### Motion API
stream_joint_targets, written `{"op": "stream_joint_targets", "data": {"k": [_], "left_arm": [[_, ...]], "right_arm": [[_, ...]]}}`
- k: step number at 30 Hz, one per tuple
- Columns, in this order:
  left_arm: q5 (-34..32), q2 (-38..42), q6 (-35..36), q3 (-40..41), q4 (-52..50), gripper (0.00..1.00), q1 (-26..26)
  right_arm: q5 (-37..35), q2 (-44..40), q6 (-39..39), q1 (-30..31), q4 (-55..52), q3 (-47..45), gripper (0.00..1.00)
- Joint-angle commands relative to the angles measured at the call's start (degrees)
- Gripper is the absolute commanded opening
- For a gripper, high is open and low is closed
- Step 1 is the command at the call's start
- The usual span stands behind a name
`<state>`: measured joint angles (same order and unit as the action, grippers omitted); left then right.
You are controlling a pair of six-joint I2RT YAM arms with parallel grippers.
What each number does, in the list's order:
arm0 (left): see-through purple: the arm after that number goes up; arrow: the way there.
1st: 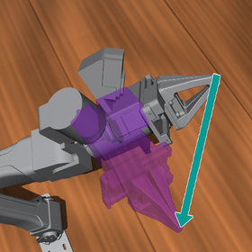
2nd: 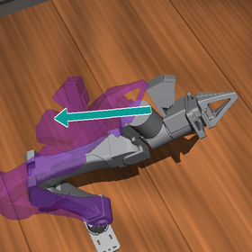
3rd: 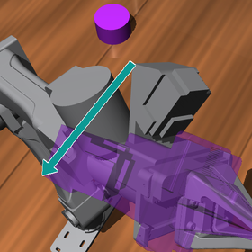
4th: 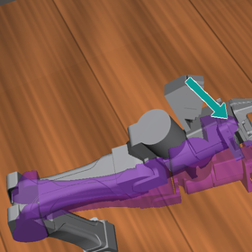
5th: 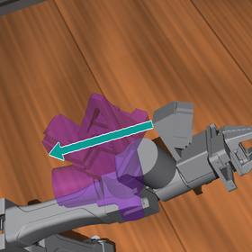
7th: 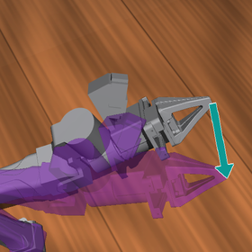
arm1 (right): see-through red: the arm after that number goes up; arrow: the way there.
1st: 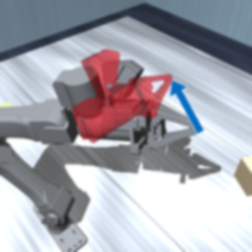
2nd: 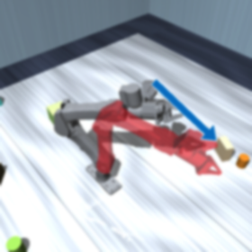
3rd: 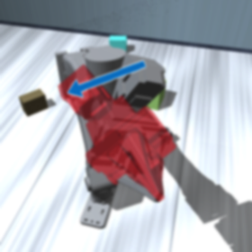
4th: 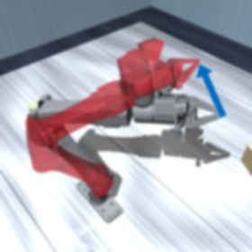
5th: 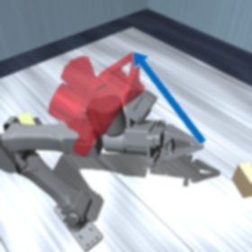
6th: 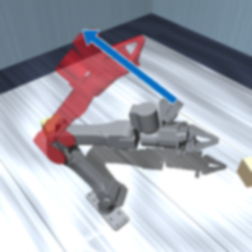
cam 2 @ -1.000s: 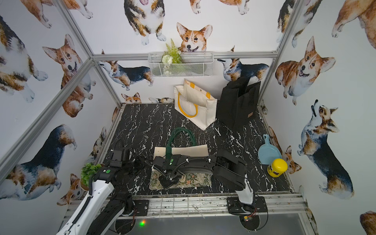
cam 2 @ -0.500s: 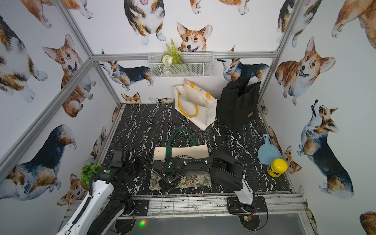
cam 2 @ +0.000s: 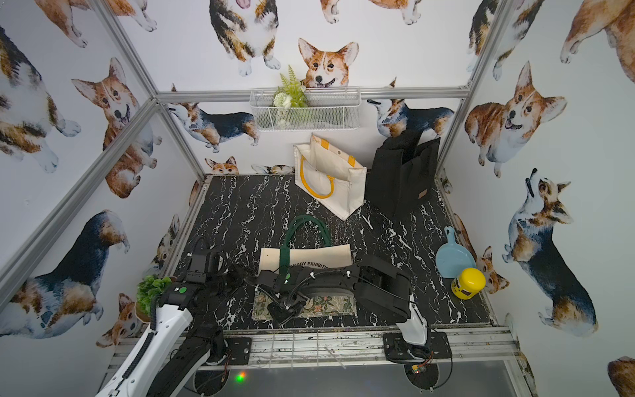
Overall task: Put away the canvas bag
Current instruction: Adjust the canvas bag at the center of the board.
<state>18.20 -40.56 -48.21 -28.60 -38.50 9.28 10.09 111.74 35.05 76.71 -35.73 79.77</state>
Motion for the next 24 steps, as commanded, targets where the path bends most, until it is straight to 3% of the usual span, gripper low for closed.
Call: {"op": "stream_joint_targets", "data": {"k": [1, 6, 13, 24], "left_arm": [[2.0, -0.5, -0.5, 0.2, 2.8, 0.51, 0.1], [0.8, -2.4, -2.7, 0.6, 7.6, 0.48, 4.1], [-8.2, -17.8, -3.3, -6.1, 15.2, 0.42, 18.7], [-11.0, -33.9, 0.0, -11.8, 21.7, 0.42, 20.5]], "right_arm": [[-4.9, -5.7, 0.2, -1.3, -1.1, 0.2, 0.00], [-10.4, -14.7, 1.0, -4.9, -0.7, -6.4, 0.00], [-12.0, -20.7, 4.4, -10.8, -0.8, -17.5, 0.00], [-8.0, -16.1, 7.4, -10.8, 2.7, -22.3, 0.00]]}}
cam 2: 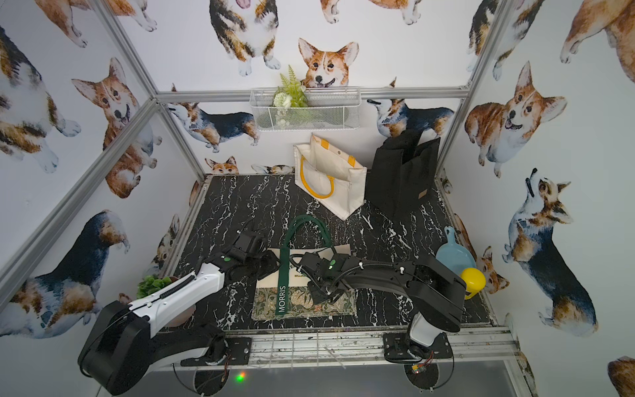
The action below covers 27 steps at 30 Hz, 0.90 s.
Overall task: Put away the canvas bag
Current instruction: Adjust the canvas bag at the center of the board.
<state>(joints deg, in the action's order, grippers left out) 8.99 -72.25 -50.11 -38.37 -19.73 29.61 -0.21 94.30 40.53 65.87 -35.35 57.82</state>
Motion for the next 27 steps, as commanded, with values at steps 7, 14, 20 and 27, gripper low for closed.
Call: {"op": "stream_joint_targets", "data": {"k": [7, 14, 20, 27], "left_arm": [[-3.1, -10.0, 3.6, -7.6, 3.4, 0.13, 0.6], [-4.3, -15.0, 4.3, -8.9, 3.6, 0.00, 0.8], [-6.2, -16.4, 6.1, -9.1, 1.7, 0.00, 1.3], [-7.2, -15.0, 6.1, -6.2, 1.3, 0.00, 2.5]], "right_arm": [[3.5, 3.5, 2.0, 0.0, 3.9, -0.5, 0.00], [4.1, 3.9, 2.1, 0.0, 4.7, -0.8, 0.00], [4.6, 4.2, 2.0, 0.1, 5.3, -1.6, 0.00], [4.5, 4.6, 2.1, 0.1, 5.4, -1.5, 0.00]]}}
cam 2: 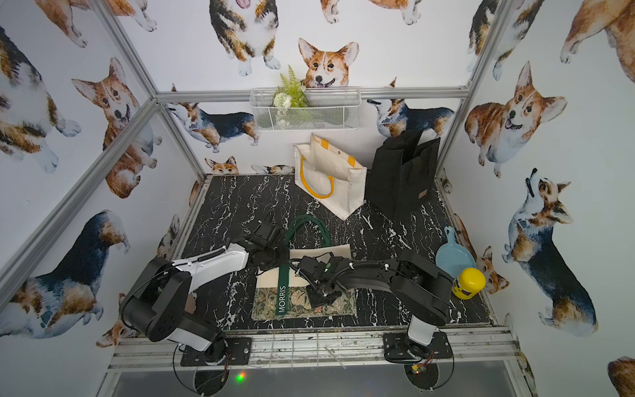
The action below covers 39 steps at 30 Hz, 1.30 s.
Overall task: Put away the canvas bag
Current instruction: Adjust the canvas bag at the center of the board.
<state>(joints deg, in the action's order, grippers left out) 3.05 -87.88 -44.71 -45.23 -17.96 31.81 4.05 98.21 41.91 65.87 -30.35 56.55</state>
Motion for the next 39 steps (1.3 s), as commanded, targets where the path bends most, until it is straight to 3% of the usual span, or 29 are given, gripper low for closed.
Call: {"op": "stream_joint_targets", "data": {"k": [1, 39], "left_arm": [[-1.3, 0.8, 0.7, 1.1, -0.6, 0.00, 0.6], [-4.1, 22.1, -9.2, 15.5, -9.4, 0.00, 15.8]], "right_arm": [[0.3, 0.7, 0.7, 0.1, 0.4, -0.1, 0.00], [0.3, 0.9, 0.7, 0.0, -1.2, 1.2, 0.00]]}}
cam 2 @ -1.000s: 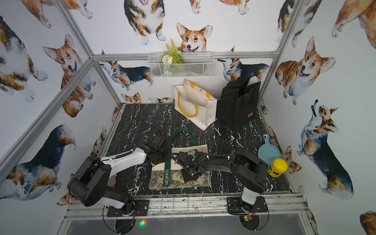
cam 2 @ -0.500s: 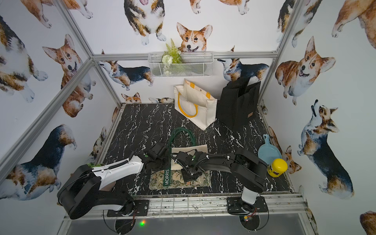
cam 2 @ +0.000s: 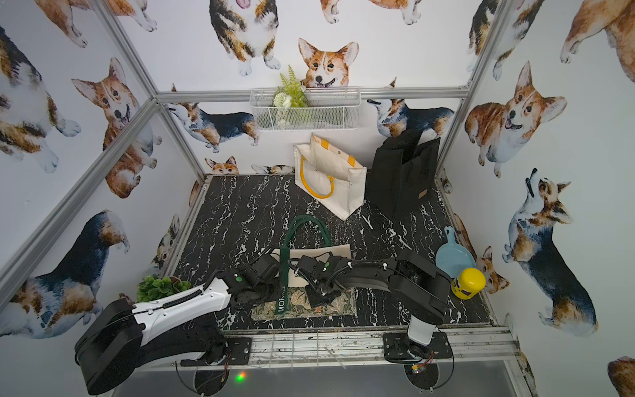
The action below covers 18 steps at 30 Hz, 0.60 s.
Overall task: Put away the canvas bag
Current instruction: Adjust the canvas bag at the center of the board.
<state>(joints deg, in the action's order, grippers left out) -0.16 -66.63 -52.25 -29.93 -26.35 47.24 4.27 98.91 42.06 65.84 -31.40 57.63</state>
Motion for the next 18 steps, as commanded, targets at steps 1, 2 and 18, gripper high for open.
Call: {"op": "stream_joint_targets", "data": {"k": [1, 2, 18], "left_arm": [[-0.9, 1.1, -1.7, 0.1, -1.1, 0.00, 0.5], [-1.0, 1.3, -1.7, 0.0, -1.3, 0.00, 0.6], [-4.7, -8.6, 4.2, -8.1, 1.1, 0.00, -3.2]], "right_arm": [[0.1, 0.2, 0.6, 0.1, -0.2, 0.2, 0.00], [0.2, 0.2, 0.4, 0.1, -0.3, 0.2, 0.00], [0.0, -0.3, 0.5, 0.1, -0.7, -0.1, 0.00]]}}
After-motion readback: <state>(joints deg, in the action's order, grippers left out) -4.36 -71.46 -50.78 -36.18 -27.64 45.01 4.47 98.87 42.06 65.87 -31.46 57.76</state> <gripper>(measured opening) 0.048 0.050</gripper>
